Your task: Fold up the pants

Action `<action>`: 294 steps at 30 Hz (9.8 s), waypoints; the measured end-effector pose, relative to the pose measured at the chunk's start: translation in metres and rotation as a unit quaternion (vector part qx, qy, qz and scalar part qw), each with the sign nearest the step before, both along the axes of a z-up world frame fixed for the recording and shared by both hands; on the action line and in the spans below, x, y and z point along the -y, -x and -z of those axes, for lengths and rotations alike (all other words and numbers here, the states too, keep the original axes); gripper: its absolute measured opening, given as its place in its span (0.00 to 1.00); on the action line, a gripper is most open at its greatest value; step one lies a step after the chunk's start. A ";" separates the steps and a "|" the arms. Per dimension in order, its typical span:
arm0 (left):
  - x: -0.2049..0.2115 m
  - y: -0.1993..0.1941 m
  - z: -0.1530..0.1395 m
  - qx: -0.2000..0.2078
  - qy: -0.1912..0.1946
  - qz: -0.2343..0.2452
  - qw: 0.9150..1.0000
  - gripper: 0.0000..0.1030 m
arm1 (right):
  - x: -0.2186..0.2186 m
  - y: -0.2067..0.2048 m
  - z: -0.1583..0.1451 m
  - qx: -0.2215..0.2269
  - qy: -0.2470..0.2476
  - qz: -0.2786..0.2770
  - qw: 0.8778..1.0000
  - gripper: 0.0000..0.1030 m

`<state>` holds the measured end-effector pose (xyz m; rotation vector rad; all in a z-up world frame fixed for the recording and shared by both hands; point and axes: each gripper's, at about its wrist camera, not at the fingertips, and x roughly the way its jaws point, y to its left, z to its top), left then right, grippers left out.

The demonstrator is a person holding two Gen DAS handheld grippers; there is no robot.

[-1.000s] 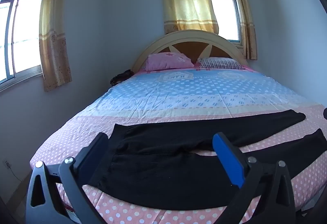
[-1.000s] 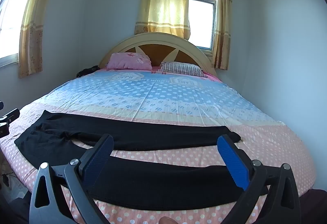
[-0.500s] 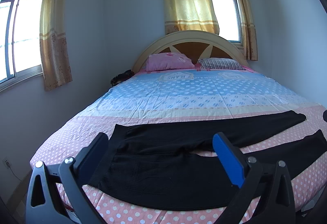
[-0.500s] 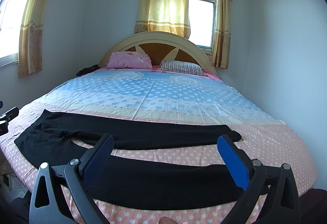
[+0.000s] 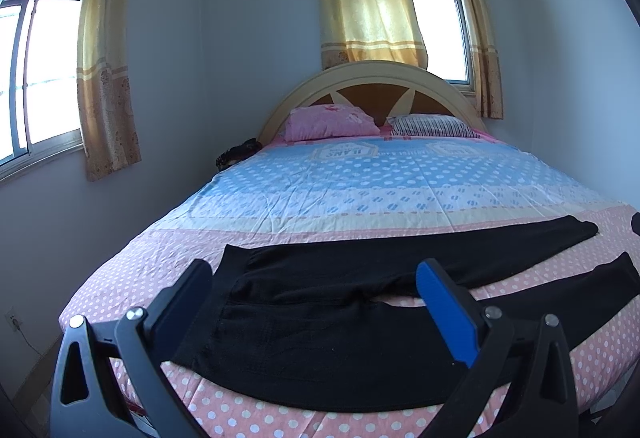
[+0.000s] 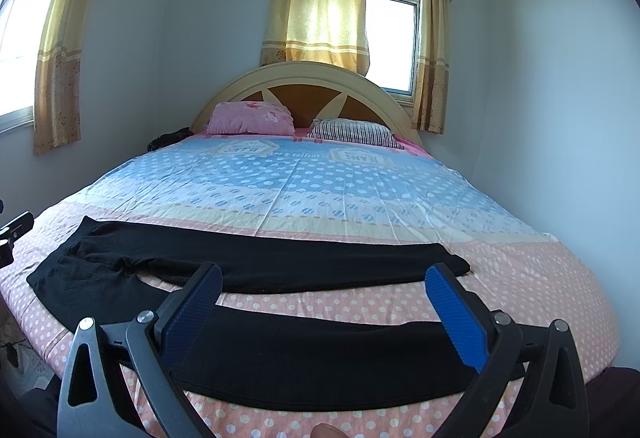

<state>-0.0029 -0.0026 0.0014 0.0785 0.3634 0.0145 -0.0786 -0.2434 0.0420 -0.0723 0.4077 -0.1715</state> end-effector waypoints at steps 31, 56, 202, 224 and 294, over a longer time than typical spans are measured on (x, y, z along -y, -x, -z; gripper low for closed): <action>-0.001 -0.007 0.004 -0.017 0.011 -0.001 1.000 1.00 | 0.002 -0.005 0.005 -0.009 0.000 0.005 1.000 0.99; -0.072 -0.102 0.016 -0.050 0.020 -0.056 0.997 1.00 | 0.027 -0.039 0.038 -0.055 -0.027 -0.007 0.998 0.99; -0.198 -0.111 0.107 -0.123 0.024 0.186 0.975 0.12 | -0.087 -0.117 0.126 -0.255 0.094 -0.280 0.921 0.03; -0.231 -0.066 0.126 -0.132 0.044 0.176 0.974 0.33 | -0.092 -0.065 0.129 -0.278 0.099 -0.329 0.897 0.03; -0.234 -0.126 0.090 -0.167 0.125 0.108 0.972 0.27 | -0.200 -0.087 0.131 -0.249 0.059 -0.409 0.876 0.03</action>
